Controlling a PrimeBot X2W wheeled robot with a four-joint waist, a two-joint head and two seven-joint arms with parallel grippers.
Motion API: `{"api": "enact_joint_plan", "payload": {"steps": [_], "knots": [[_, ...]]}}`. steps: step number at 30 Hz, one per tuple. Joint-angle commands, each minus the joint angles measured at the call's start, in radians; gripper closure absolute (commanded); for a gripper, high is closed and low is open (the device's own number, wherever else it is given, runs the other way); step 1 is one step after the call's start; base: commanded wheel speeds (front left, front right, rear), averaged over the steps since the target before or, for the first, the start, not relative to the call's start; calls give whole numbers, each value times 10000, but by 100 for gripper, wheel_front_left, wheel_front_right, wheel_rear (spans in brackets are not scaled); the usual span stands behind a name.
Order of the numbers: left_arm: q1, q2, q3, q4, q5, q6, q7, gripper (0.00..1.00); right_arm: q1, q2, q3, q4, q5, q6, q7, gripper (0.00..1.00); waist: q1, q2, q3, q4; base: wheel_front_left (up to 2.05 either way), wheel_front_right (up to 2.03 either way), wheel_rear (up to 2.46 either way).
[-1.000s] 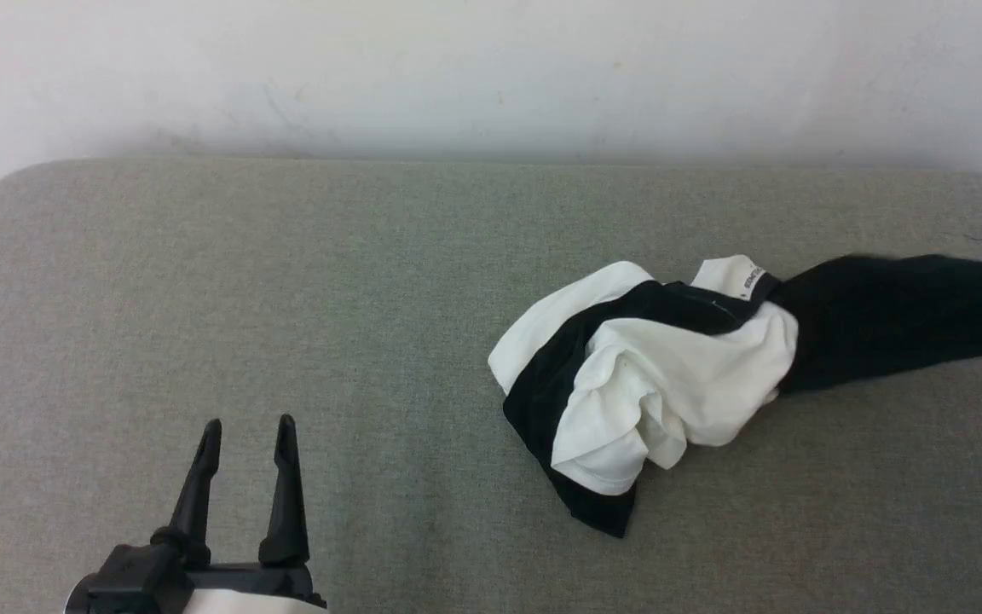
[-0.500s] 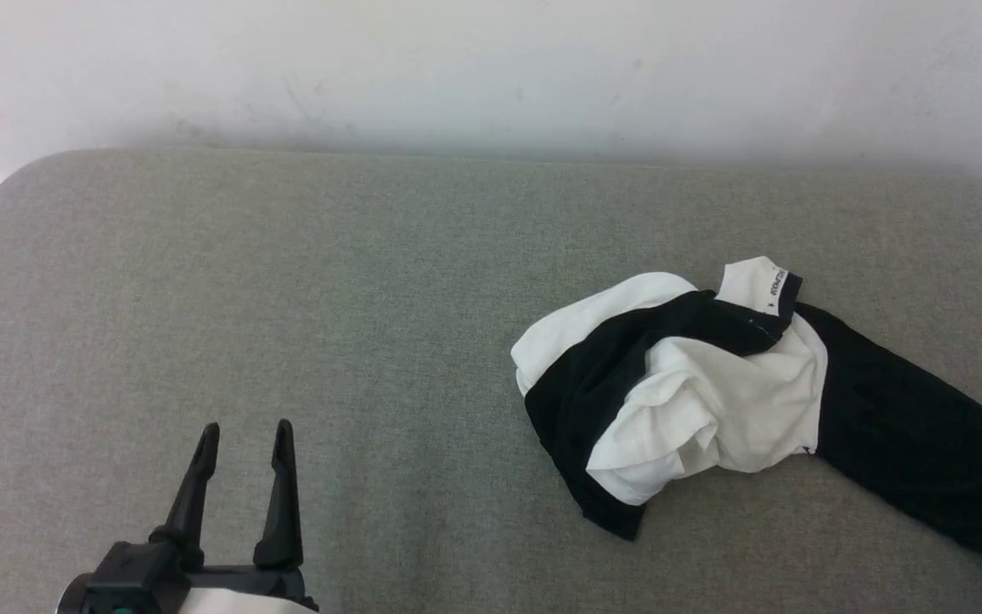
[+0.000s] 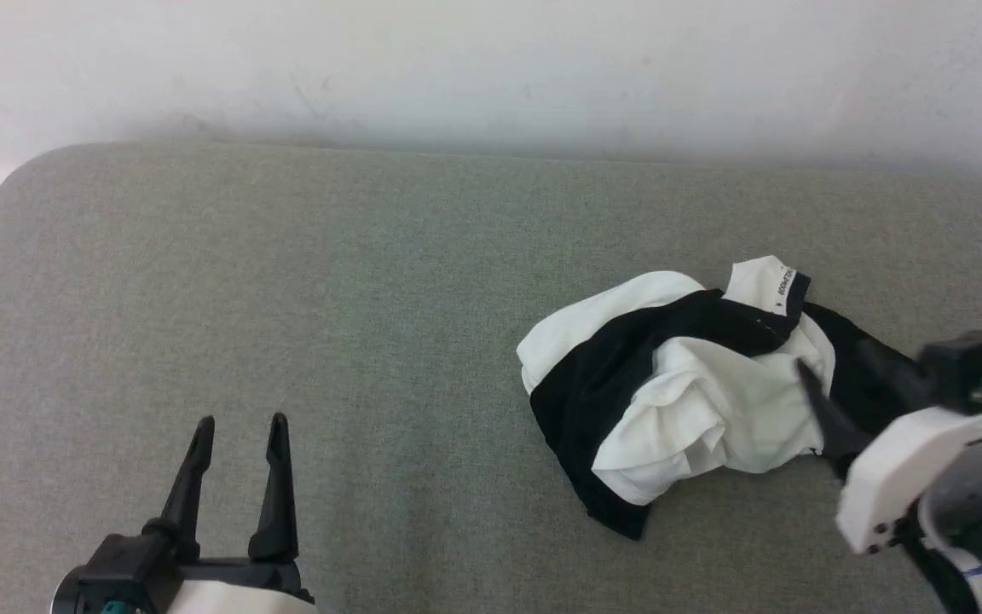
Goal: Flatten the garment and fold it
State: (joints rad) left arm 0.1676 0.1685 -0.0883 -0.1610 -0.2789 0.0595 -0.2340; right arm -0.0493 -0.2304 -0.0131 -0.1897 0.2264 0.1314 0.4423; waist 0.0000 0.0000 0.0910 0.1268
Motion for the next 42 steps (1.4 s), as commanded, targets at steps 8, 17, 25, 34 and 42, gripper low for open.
{"api": "enact_joint_plan", "payload": {"steps": [8,17,25,34,42], "knots": [[-369,-53,-42,165,-140,-153,-133,0,-625,-612,2370,1005,1068,-7,963,0,0,0,282,269,0,0,0],[-484,-85,-70,395,-177,-188,-192,0,-1577,-681,3205,2779,927,-7,-18,100,0,0,240,484,0,0,0],[-392,-98,-169,554,-200,-230,-215,0,-1825,-833,2379,1438,1626,-7,-109,100,0,0,-57,70,0,0,0],[-252,-39,-267,589,-198,-232,-222,0,1768,-1588,157,-899,1940,-7,2130,100,0,0,-201,-108,0,0,0],[-98,30,-274,565,-292,-236,-195,0,4515,-809,-956,-989,1145,-7,2686,96,0,0,-118,-47,0,0,0]]}}
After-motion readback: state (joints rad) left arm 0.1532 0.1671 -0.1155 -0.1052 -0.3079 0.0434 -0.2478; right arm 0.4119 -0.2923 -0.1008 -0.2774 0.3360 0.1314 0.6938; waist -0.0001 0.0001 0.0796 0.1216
